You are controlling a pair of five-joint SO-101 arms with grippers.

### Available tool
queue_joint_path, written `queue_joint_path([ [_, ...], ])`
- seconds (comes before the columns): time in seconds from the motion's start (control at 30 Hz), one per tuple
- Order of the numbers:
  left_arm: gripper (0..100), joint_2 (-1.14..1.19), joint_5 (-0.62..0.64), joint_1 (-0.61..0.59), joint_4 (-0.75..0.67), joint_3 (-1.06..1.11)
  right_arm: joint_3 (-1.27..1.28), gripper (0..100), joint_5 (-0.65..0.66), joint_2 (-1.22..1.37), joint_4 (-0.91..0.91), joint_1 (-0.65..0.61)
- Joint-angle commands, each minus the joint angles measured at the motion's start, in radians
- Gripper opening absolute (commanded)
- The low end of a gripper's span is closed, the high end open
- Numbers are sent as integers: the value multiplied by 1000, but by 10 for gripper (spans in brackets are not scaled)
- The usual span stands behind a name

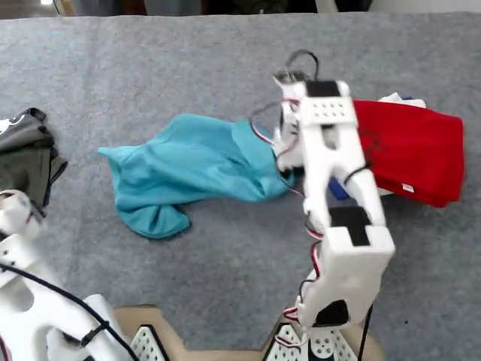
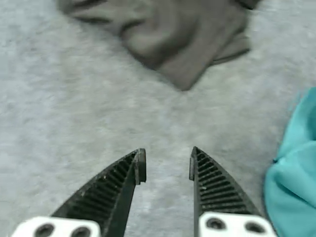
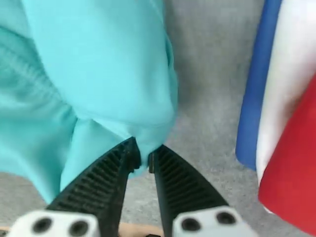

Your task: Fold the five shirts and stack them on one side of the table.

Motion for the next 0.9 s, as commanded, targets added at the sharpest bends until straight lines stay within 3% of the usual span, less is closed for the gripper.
queue_joint_path([
  [0.0, 166, -2, 41, 162, -5, -48, 226, 13, 46, -107, -84, 58],
  [0.2, 167, -2, 44, 463, -94, -84, 492, 18, 103, -179, -230, 91],
  [0.33, 199, 31, 54, 572, -173, -127, 530, 151, 97, -213, -236, 91],
  [0.43, 243, 143, 97, 625, -227, -156, 529, 233, 101, -255, -235, 84],
  [0.6, 238, 440, 103, 684, -299, -285, 512, 236, 97, -380, -166, 83],
  [0.77, 238, 738, 189, 725, -315, -516, 412, 236, 92, -503, -55, 84],
  [0.87, 238, 918, 201, 769, -311, -645, 317, 236, 17, -541, -41, 58],
])
